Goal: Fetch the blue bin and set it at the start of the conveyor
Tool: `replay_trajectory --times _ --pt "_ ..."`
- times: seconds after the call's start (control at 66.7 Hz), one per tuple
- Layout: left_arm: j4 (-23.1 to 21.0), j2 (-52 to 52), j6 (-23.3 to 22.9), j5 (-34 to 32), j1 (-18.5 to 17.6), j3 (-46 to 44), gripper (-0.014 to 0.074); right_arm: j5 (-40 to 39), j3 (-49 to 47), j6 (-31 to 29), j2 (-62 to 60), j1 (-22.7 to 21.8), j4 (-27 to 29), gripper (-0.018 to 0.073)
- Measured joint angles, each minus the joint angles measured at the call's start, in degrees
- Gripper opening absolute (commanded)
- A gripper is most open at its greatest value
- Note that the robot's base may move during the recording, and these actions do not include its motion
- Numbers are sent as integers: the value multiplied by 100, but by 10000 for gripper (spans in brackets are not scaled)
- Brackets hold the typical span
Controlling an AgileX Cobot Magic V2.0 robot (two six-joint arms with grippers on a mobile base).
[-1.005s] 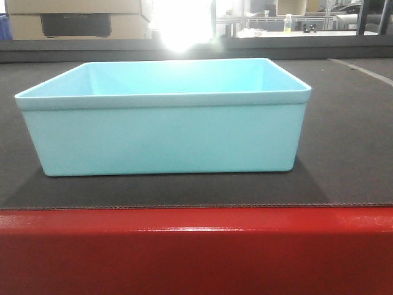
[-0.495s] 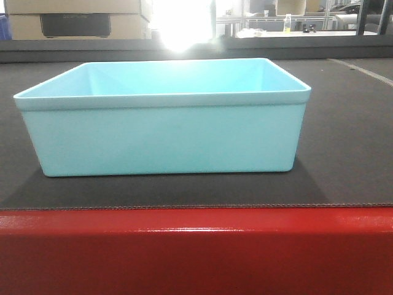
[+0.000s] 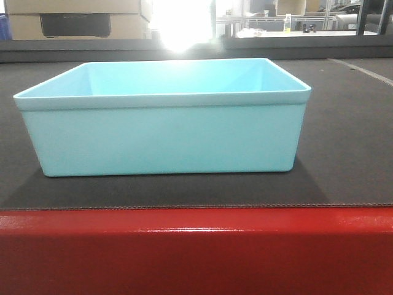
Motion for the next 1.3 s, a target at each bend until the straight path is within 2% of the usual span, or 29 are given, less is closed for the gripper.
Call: replay_trajectory --times 0.12,0.195,0.315,0.45,0.615,1.304 --pt "0 0 0 0 0 0 -111 -96 80 -41 0 -210 175 -162" --pt "0 0 0 0 0 0 -111 -237 249 -332 0 -560 594 -162" --pt "0 0 0 0 0 0 -111 -584 786 -738 -59 -1122 1166 -162" --pt "0 -4 0 0 0 0 -111 -896 1549 -839 -396 -1443 1340 -162" --pt "0 -4 9 -13 0 0 -111 -1339 2254 -860 -637 -1482 1379 -162" --pt "0 -4 9 -13 0 0 -111 -1412 2284 -871 -659 -1482 1379 -162"
